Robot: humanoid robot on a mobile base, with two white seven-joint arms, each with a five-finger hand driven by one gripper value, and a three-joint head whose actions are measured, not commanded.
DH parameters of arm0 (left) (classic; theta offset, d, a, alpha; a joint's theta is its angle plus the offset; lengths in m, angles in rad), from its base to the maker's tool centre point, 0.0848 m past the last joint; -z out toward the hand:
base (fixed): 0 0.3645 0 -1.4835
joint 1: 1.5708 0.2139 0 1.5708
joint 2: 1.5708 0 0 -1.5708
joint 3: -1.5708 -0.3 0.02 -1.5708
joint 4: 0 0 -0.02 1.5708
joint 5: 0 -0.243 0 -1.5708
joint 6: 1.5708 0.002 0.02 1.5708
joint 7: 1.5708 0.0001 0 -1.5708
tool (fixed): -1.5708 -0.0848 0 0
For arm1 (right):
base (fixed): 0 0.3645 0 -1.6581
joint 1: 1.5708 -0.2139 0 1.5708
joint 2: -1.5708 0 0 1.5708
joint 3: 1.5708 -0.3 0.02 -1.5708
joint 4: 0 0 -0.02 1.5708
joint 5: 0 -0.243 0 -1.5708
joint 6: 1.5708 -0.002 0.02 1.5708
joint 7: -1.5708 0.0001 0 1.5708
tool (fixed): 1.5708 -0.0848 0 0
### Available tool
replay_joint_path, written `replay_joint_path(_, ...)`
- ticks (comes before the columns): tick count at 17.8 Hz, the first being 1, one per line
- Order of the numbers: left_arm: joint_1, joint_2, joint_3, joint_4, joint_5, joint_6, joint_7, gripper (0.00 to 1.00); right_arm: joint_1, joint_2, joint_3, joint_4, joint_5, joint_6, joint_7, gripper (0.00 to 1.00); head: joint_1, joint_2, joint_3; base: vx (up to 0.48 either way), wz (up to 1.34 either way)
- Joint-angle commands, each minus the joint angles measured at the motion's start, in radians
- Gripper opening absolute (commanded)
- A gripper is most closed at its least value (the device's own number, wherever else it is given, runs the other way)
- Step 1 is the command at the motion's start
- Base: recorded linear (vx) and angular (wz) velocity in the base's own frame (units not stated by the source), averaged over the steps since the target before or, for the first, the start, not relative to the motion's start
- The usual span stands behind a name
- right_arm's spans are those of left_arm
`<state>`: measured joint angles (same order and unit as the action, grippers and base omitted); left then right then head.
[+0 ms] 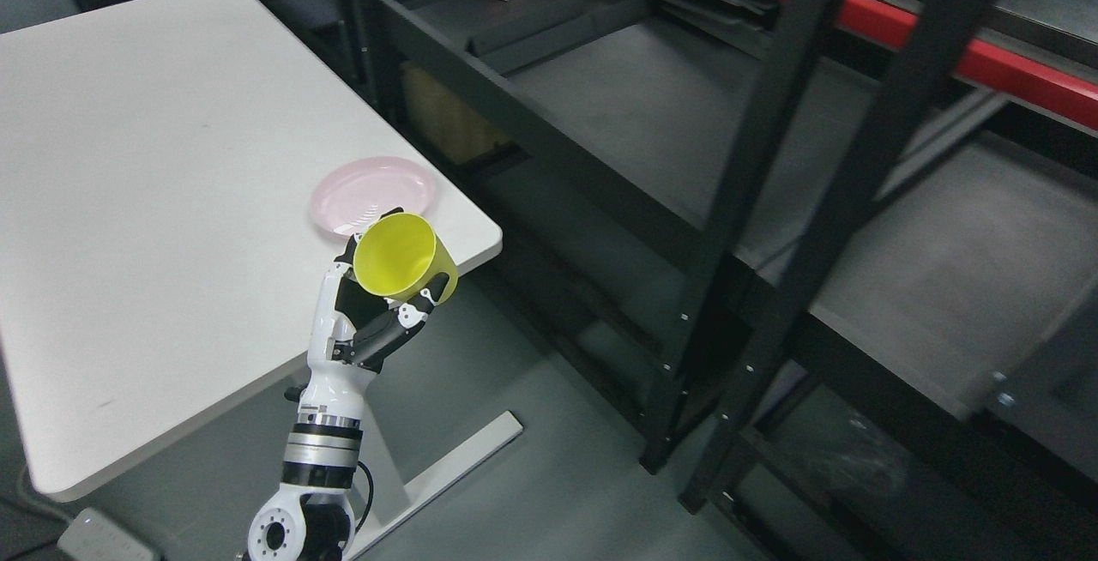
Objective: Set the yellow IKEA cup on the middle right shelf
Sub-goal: 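Lift the yellow cup with the left hand while turning toward the shelf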
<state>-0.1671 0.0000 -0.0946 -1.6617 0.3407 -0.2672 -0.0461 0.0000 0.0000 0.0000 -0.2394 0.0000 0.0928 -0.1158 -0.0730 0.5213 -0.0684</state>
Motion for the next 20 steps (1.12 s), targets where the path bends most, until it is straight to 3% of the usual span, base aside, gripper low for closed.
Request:
replay_joint_path(1, 0.001, 0.017, 0.001, -0.043, 0.000, -0.021, 0.000, 0.00, 0.014, -0.017, 0.017, 0.000, -0.025, 0.001, -0.001, 0.99, 0.0000, 0.000, 0.000, -0.262, -1.12)
replay_joint_path(11, 0.000, 0.017, -0.040, -0.044, 0.000, -0.046, 0.002, 0.00, 0.014, -0.017, 0.017, 0.000, -0.025, 0.001, -0.001, 0.99, 0.0000, 0.000, 0.000, -0.185, -1.13)
replay_joint_path(20, -0.003, 0.017, -0.115, -0.046, 0.000, -0.093, 0.002, 0.00, 0.014, -0.017, 0.017, 0.000, -0.025, 0.001, -0.001, 0.99, 0.0000, 0.000, 0.000, 0.000, -0.24)
